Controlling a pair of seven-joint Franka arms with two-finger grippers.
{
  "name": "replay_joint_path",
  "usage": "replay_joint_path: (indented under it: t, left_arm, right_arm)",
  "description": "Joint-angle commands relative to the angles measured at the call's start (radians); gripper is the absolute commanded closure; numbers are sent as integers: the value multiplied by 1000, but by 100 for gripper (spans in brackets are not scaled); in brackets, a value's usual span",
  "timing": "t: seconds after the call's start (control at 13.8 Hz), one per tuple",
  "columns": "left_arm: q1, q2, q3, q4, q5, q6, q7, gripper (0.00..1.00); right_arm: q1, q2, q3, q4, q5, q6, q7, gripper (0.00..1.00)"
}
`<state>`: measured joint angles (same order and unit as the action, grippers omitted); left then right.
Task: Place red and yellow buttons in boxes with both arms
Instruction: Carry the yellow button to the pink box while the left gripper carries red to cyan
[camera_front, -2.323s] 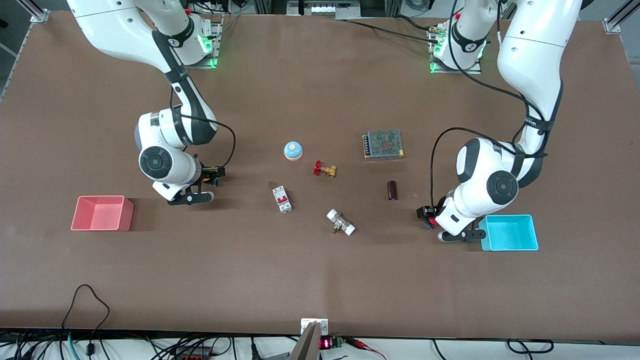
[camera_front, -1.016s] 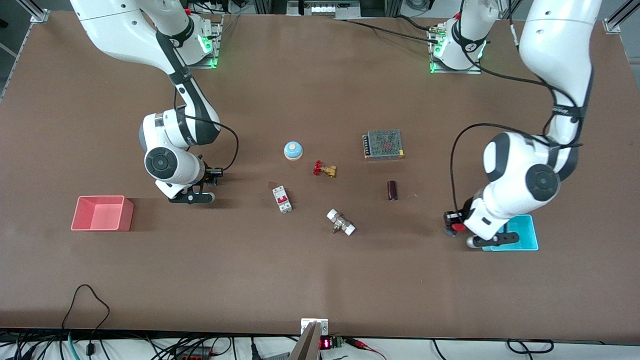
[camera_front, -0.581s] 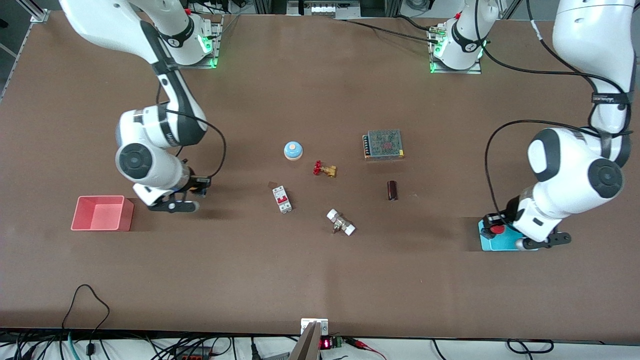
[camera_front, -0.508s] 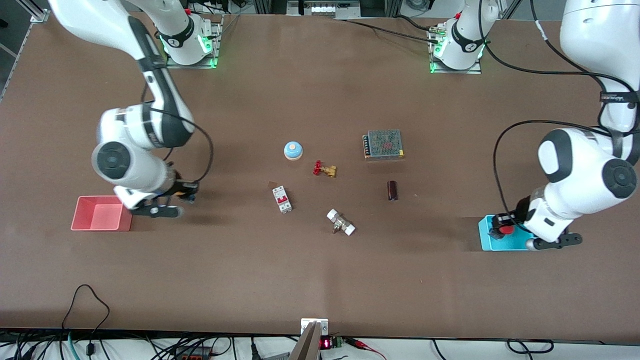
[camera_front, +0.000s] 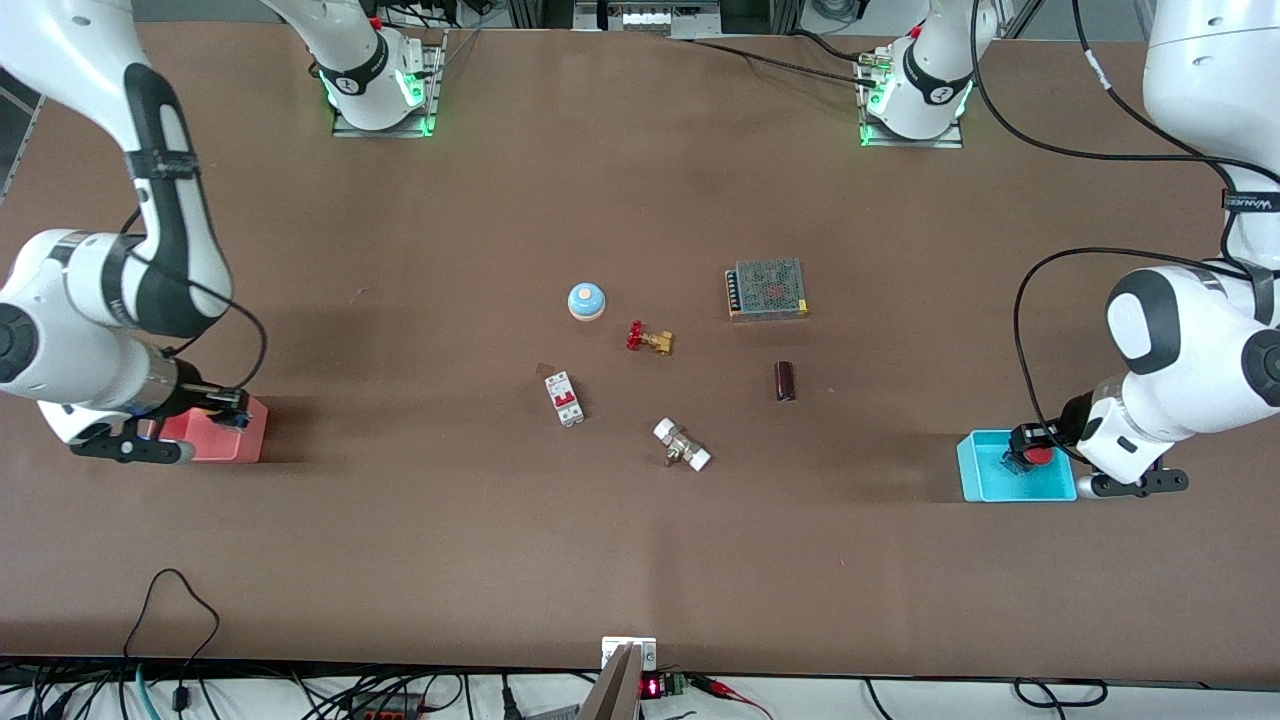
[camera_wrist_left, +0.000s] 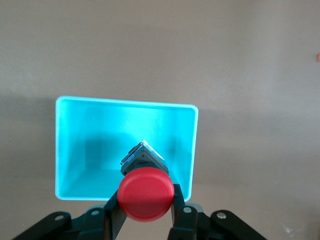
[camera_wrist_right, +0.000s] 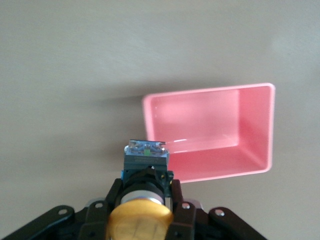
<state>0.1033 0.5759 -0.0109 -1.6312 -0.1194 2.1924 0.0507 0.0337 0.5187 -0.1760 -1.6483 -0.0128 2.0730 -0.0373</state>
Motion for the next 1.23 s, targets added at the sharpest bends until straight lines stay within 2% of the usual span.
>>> replay_joint_path:
  t: [0.0, 0.22, 0.36, 0.65, 0.87, 1.09, 1.16]
  left_arm:
    - [9, 54, -6, 30, 12, 1, 24, 71]
    - [12, 90, -4, 40, 12, 9, 23, 69]
    - [12, 96, 2, 40, 14, 18, 24, 63]
    - [12, 104, 3, 44, 32, 49, 23, 39]
    - [13, 94, 3, 80, 33, 43, 21, 18]
    - [10, 59, 3, 106, 49, 36, 17, 1]
    - [7, 41, 2, 108, 52, 35, 15, 0]
  right_arm:
    - [-55, 32, 15, 44, -9, -14, -70, 77]
    - [-77, 61, 13, 57, -9, -8, -121, 77]
    - [-83, 86, 13, 81, -10, -13, -151, 77]
    - [-95, 122, 13, 90, -7, -5, -213, 77]
    - [-97, 155, 13, 108, -7, -1, -213, 77]
    - [-118, 208, 13, 156, -3, 15, -236, 77]
    - [-123, 217, 15, 157, -3, 31, -245, 77]
